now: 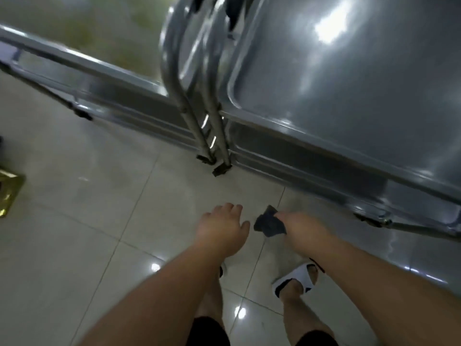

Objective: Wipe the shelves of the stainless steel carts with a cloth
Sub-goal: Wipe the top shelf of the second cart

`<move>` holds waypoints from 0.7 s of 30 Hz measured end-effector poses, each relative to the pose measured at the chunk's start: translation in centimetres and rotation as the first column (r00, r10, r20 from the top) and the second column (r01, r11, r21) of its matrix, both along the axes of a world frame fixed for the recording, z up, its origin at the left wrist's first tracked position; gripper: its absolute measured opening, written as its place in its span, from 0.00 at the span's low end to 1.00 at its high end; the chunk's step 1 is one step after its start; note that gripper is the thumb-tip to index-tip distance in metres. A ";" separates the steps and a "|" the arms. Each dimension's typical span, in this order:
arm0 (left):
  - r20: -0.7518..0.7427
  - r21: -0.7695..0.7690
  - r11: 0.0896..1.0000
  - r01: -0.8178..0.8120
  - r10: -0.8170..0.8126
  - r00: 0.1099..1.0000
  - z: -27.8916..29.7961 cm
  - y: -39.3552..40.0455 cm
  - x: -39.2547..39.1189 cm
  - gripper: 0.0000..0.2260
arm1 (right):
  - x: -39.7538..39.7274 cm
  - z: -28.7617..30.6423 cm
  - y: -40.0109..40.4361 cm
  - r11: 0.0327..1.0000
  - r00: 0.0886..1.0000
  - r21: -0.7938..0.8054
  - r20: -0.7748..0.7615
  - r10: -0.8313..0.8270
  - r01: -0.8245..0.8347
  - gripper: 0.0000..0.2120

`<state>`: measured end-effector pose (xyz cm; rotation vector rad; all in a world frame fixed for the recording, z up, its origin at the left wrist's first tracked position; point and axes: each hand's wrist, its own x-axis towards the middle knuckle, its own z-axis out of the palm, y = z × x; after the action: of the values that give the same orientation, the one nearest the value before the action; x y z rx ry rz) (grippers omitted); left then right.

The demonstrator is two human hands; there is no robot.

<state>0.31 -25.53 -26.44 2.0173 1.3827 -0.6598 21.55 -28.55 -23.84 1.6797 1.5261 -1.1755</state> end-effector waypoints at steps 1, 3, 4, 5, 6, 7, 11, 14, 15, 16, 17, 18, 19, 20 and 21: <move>0.005 0.010 1.000 -0.025 0.025 1.000 2.0 0.3 -1.3 0.25 | -1.1 2.7 0.7 0.997 0.999 0.071 0.012 0.034 -0.035 0.22; 0.021 0.022 0.996 -0.087 0.087 0.996 5.8 1.0 -4.1 0.25 | -3.8 7.4 2.4 0.991 0.996 0.102 0.015 0.084 -0.085 0.25; 0.033 0.027 0.992 -0.122 0.121 0.992 7.5 1.5 -5.6 0.25 | -5.6 9.4 3.5 0.989 0.993 0.089 0.015 0.121 -0.121 0.28; 0.044 0.029 0.988 -0.154 0.153 0.987 9.2 2.0 -7.2 0.25 | -7.2 11.3 4.5 0.987 0.989 0.074 0.022 0.144 -0.146 0.29; 0.054 0.031 0.982 -0.185 0.183 0.982 10.8 2.5 -8.8 0.25 | -8.9 13.1 5.6 0.984 0.986 0.057 0.032 0.166 -0.168 0.30; 0.063 0.035 0.976 -0.214 0.212 0.975 12.3 3.0 -10.5 0.24 | -10.7 15.0 6.7 0.980 0.981 0.052 0.041 0.188 -0.190 0.30; 0.081 0.079 0.959 -0.272 0.266 0.961 18.1 5.2 -17.1 0.24 | -17.2 20.9 9.5 0.951 0.958 0.118 0.056 0.280 -0.285 0.26; 0.079 0.154 0.939 -0.309 0.300 0.951 21.9 6.9 -22.1 0.24 | -21.7 24.1 11.6 0.903 0.934 0.240 0.074 0.350 -0.357 0.25; 0.081 0.173 0.925 -0.337 0.328 0.941 22.9 7.4 -23.7 0.24 | -23.2 24.9 12.5 0.884 0.923 0.265 0.082 0.377 -0.384 0.25; 0.084 0.191 0.912 -0.363 0.354 0.932 23.9 7.8 -25.1 0.25 | -24.7 25.7 13.6 0.870 0.912 0.275 0.089 0.402 -0.410 0.26; 0.086 0.211 0.899 -0.384 0.375 0.923 24.7 8.3 -26.5 0.25 | -26.2 26.3 14.6 0.860 0.901 0.269 0.093 0.424 -0.433 0.27; 0.083 0.230 0.885 -0.405 0.397 0.914 25.4 8.6 -27.7 0.25 | -27.6 27.0 15.7 0.851 0.891 0.266 0.094 0.444 -0.452 0.29; 0.077 0.248 0.871 -0.425 0.419 0.905 26.0 9.1 -28.9 0.25 | -29.0 27.7 16.9 0.839 0.884 0.282 0.093 0.458 -0.464 0.31; 0.072 0.260 0.856 -0.447 0.444 0.893 26.6 9.7 -30.1 0.25 | -30.2 28.3 18.1 0.821 0.876 0.315 0.088 0.474 -0.476 0.32; 0.069 0.269 0.840 -0.471 0.471 0.880 27.1 10.3 -31.0 0.25 | -31.3 28.9 19.2 0.802 0.869 0.352 0.075 0.490 -0.483 0.33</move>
<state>-30.73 -15.21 0.67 1.7580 1.9705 -0.2517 -9.74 -9.32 5.08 1.3479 2.1249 -0.6637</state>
